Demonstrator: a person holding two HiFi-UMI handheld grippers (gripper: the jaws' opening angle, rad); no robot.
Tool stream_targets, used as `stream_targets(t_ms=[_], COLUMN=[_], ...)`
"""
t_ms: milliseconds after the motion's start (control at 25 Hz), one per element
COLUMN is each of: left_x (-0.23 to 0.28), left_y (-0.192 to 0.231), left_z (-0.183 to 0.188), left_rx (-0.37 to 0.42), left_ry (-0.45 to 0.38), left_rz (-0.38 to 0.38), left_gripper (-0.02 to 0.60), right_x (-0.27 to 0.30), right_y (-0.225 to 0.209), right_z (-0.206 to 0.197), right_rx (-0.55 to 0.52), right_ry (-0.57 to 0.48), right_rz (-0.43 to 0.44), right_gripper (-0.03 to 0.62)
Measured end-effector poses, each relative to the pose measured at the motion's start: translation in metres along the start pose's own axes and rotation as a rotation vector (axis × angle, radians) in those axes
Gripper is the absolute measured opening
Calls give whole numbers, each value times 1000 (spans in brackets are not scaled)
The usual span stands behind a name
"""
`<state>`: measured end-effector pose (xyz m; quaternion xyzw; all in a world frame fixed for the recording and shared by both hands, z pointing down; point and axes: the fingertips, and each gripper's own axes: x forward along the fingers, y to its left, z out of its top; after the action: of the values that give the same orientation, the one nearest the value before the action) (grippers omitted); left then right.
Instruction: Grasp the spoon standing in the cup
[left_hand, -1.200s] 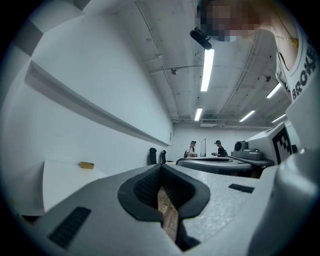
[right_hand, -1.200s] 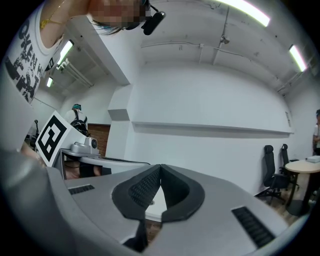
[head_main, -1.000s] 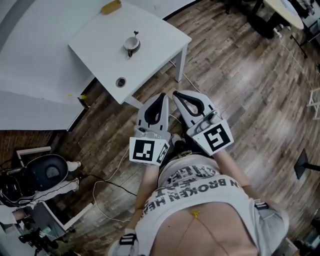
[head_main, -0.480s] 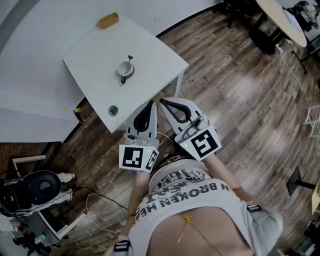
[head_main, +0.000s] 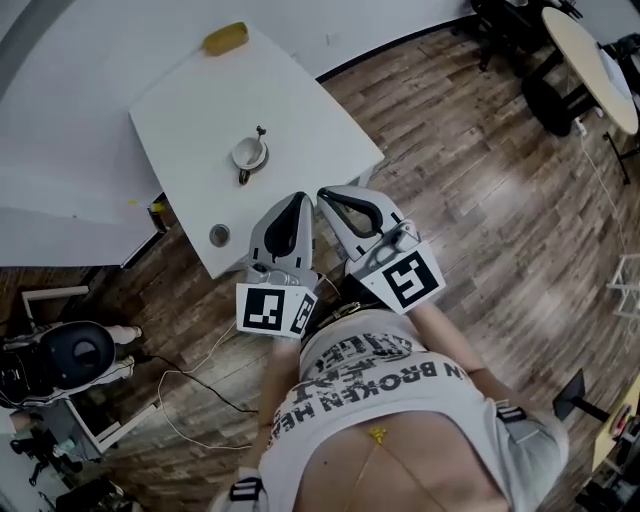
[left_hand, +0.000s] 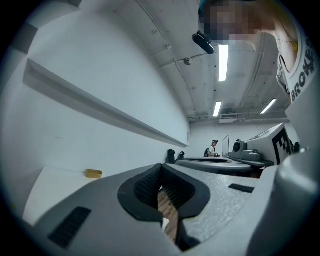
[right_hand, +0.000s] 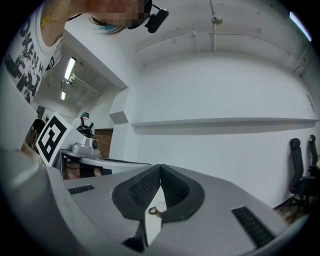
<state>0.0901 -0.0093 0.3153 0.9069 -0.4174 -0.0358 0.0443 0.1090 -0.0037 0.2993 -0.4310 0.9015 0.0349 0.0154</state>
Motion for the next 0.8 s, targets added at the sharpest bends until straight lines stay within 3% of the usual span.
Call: stream_targets(t_ms=[440,800], left_x=[0,15], left_y=[48,112], left_z=[-15,-20], left_rx=[-27,-83], left_ry=[49,51], left_rz=[159,150], left_gripper=[-9,-9], right_x=[41,98], right_y=[-11,-19], right_z=[-22,-39], right_rx=[43,47], right_ry=[38,70], right_rz=[96,59], right_gripper=[6,6])
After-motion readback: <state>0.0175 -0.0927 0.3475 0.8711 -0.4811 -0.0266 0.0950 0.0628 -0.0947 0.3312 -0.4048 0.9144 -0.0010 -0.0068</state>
